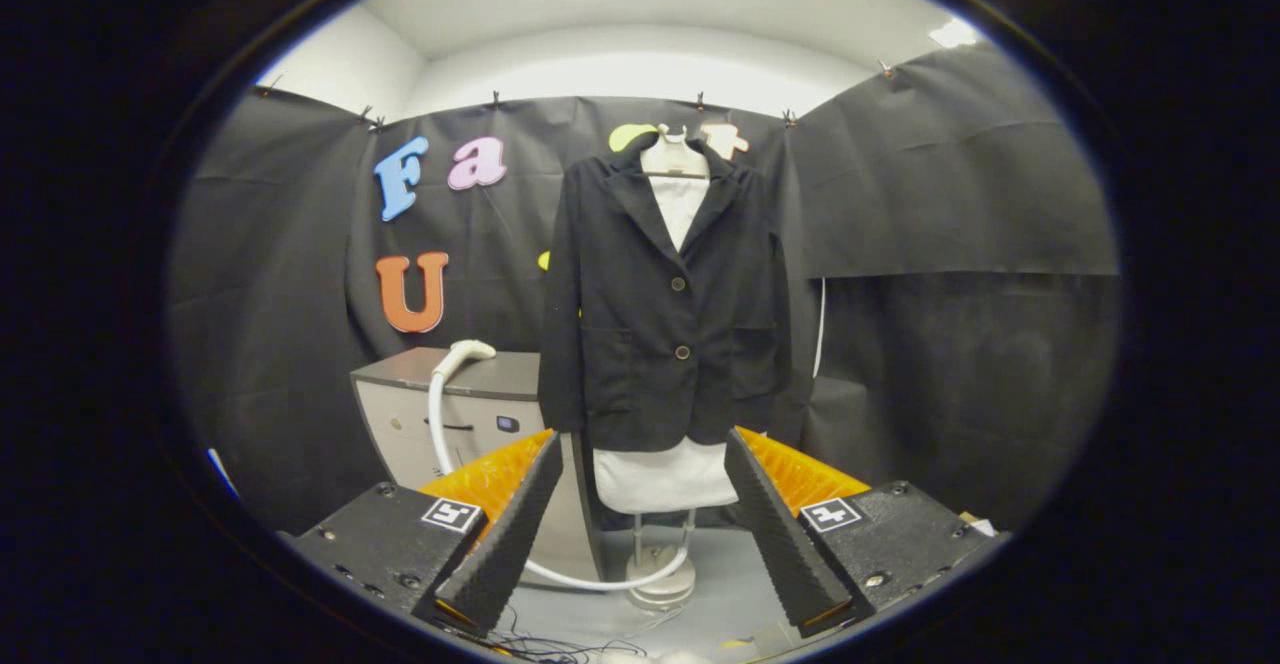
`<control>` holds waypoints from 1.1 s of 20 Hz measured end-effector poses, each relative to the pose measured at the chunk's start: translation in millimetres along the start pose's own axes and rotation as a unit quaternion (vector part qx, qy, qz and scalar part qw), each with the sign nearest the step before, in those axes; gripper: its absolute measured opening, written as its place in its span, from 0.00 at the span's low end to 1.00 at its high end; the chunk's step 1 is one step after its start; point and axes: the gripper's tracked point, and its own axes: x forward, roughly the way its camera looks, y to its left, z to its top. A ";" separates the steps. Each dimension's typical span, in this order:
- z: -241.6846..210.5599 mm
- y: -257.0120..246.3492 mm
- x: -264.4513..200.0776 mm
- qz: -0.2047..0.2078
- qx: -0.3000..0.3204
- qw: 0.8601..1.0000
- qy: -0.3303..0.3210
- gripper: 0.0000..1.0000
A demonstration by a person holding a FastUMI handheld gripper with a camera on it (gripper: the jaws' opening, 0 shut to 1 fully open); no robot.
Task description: Iron the clothes twice with a garment steamer, once on the left side and once on the right side.
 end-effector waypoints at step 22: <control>92.6 219.1 182.2 0.104 0.004 0.994 -0.025 1.00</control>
